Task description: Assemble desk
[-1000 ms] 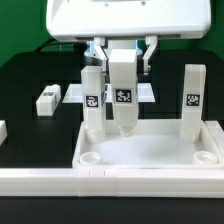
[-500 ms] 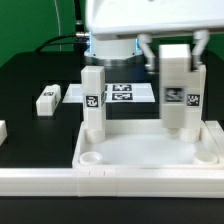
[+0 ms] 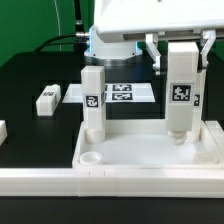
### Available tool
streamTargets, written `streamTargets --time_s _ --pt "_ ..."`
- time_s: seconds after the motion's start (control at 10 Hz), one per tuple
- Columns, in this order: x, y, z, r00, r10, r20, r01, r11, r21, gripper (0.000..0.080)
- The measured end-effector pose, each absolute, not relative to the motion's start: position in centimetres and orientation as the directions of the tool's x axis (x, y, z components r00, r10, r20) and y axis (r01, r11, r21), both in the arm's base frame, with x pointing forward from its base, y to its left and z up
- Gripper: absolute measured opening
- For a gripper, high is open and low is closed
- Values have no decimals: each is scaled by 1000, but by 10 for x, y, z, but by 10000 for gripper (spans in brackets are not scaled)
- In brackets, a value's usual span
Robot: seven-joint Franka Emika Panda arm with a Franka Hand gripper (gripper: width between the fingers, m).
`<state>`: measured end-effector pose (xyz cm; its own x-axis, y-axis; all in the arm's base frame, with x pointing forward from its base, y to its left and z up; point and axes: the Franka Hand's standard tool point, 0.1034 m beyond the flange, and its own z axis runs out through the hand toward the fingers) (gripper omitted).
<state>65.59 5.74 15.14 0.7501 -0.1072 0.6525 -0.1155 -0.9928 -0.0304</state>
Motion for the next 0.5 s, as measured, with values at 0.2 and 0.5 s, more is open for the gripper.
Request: streamTargets --time_s 0.2,0.5 --pt "640 75 145 747 -117 654 -116 -992 -44 288" --pt "634 75 138 757 -108 644 -111 -993 -35 288"
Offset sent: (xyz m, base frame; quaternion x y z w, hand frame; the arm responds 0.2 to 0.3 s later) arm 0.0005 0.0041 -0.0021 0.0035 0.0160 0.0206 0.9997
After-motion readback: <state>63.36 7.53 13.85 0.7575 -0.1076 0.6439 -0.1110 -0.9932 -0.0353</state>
